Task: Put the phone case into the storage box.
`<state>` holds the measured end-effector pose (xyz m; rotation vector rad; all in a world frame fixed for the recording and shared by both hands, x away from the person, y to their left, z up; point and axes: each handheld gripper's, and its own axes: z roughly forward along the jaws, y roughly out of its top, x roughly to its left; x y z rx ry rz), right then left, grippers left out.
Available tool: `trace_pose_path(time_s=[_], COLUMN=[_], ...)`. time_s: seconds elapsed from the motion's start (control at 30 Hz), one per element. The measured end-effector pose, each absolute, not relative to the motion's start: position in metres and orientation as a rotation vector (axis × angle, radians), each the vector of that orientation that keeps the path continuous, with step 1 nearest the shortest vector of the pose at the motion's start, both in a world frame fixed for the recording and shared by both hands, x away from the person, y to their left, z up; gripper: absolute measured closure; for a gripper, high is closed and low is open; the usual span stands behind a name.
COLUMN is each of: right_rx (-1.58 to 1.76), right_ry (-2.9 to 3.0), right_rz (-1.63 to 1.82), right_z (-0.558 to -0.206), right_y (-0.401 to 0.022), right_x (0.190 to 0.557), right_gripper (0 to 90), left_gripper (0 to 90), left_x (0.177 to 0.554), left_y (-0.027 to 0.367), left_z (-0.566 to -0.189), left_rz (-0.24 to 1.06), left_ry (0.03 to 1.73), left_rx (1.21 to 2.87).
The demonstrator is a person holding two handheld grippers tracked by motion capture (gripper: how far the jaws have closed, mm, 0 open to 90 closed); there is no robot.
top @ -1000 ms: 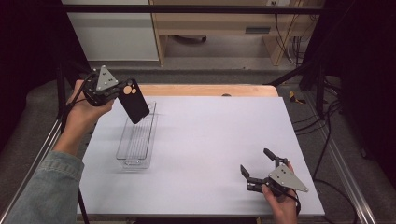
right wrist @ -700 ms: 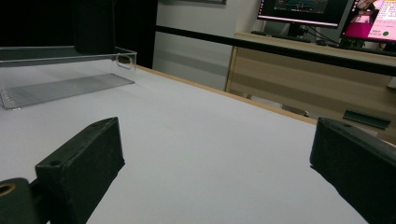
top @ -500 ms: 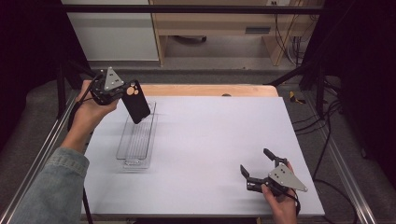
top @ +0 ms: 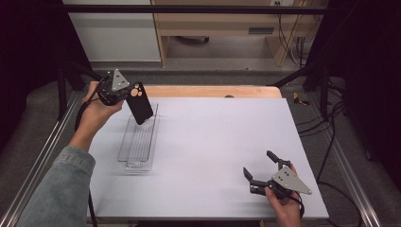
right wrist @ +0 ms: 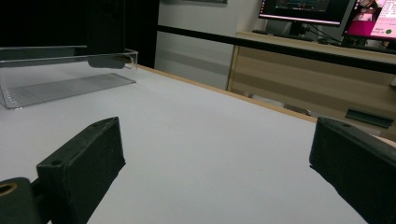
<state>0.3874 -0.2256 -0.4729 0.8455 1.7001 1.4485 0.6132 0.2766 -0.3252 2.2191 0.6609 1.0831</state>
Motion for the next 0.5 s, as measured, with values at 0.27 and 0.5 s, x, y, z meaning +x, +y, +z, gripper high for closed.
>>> trace_pose_path(time_s=[0.27, 0.5], right_rx=[0.835, 0.833], right_ry=[1.707, 1.709], right_rz=[1.443, 1.442], right_z=[-0.4729, -0.473], right_y=[-0.2238, -0.2235], right_x=[0.3872, 0.3871], right_gripper=[3.4, 3.4], left_gripper=[83.8, 83.8], left_x=[0.6139, 0.6137], left_y=[0.2724, 0.2707], left_z=[-0.3271, -0.3289], left_rz=[1.091, 1.098], left_ry=[0.638, 0.629], left_rx=[2.231, 2.239])
